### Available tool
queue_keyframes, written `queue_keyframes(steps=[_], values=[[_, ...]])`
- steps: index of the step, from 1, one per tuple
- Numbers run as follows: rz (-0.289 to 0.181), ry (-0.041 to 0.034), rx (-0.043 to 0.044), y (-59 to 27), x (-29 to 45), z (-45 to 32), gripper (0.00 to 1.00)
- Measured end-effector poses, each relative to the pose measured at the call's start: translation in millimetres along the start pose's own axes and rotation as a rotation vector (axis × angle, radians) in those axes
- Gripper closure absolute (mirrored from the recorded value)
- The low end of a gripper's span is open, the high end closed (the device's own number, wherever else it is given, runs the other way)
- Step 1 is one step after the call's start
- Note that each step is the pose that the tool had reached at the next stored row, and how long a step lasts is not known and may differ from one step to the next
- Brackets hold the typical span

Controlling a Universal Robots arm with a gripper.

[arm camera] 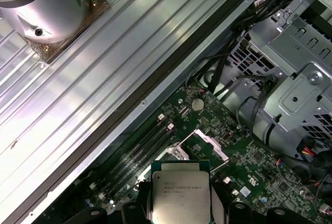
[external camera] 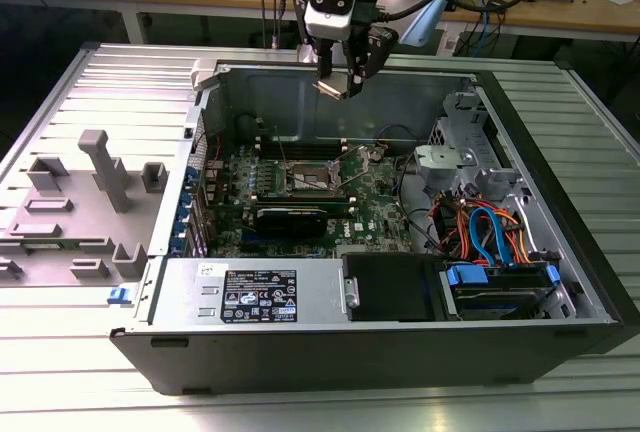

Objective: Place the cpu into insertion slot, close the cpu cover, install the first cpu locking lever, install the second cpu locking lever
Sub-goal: 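Place the cpu into insertion slot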

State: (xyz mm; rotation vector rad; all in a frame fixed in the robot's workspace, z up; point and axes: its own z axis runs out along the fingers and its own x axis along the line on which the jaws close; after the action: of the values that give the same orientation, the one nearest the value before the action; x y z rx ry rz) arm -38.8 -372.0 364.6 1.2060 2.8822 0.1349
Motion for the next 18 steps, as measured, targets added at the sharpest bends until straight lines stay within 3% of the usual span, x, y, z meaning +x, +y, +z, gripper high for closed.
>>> queue_keyframes(steps=[11, 17, 18], values=[[0.008, -0.0007, -0.0001, 0.0, 0.0, 0.0, 0.46], [0.046, -0.0039, -0.0010, -0.7, -0.7, 0.2, 0.46], [0.072, -0.0061, -0.0014, -1.3, -1.3, 0.3, 0.46]])
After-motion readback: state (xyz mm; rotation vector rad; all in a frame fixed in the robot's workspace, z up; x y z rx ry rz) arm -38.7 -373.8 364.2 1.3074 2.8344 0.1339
